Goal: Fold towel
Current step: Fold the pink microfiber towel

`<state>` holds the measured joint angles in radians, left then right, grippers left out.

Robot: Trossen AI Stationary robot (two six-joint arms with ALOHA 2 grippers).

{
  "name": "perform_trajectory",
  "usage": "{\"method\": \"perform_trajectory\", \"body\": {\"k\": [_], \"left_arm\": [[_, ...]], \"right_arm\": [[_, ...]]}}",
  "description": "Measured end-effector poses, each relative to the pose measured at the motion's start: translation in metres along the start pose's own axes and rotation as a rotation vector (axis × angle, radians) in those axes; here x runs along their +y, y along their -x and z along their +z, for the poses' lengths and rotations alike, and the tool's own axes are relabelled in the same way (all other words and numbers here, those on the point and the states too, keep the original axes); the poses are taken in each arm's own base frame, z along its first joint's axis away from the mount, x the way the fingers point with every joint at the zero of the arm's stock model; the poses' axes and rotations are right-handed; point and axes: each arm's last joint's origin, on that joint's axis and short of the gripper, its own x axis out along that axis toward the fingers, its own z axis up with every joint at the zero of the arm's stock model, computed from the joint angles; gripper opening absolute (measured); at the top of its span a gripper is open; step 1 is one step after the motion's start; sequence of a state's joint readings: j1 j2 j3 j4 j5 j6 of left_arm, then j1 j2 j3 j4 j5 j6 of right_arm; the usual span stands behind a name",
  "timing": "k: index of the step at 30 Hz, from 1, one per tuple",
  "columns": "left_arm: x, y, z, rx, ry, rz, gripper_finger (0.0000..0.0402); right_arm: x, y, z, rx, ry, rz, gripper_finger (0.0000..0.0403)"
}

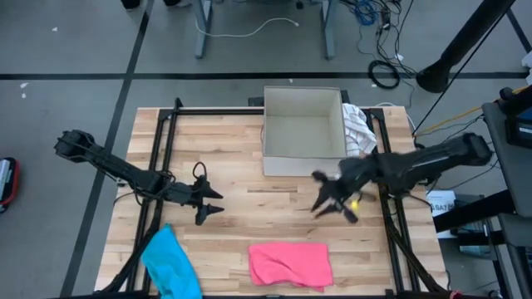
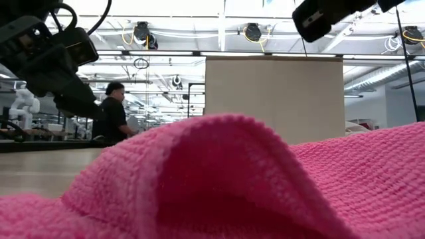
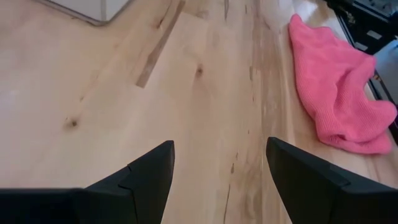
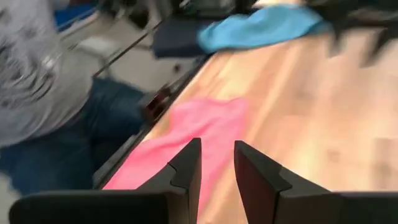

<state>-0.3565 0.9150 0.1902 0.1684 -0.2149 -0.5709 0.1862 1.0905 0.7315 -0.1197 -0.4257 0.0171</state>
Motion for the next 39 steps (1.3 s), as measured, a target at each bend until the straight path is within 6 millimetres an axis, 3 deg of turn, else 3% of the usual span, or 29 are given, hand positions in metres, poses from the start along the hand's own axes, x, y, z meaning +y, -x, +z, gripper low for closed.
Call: {"method": "perform_trajectory", "body": {"k": [8, 13, 22, 27, 39], "left_arm": [[0.000, 0.000, 0.000, -0.003, -0.002, -0.003, 0.0261], [0.000, 0.000, 0.000, -0.004, -0.004, -0.003, 0.0261], [0.000, 0.000, 0.000, -0.006, -0.006, 0.001, 0.0261], [0.000, 0.000, 0.001, -0.013, -0.006, 0.013, 0.0261], [0.001, 0.000, 0.001, -0.022, -0.005, 0.027, 0.0261]], "right_arm": [[0.026, -0.079, -0.018, 0.021, 0.099, 0.178, 0.0082], [0.040, -0.111, -0.029, -0.032, 0.187, 0.240, 0.0082], [0.051, -0.163, -0.069, 0.037, 0.234, 0.299, 0.0082], [0.051, -0.182, -0.076, 0.091, 0.202, 0.303, 0.0082], [0.051, -0.197, -0.096, 0.141, 0.160, 0.237, 0.0082]]}}
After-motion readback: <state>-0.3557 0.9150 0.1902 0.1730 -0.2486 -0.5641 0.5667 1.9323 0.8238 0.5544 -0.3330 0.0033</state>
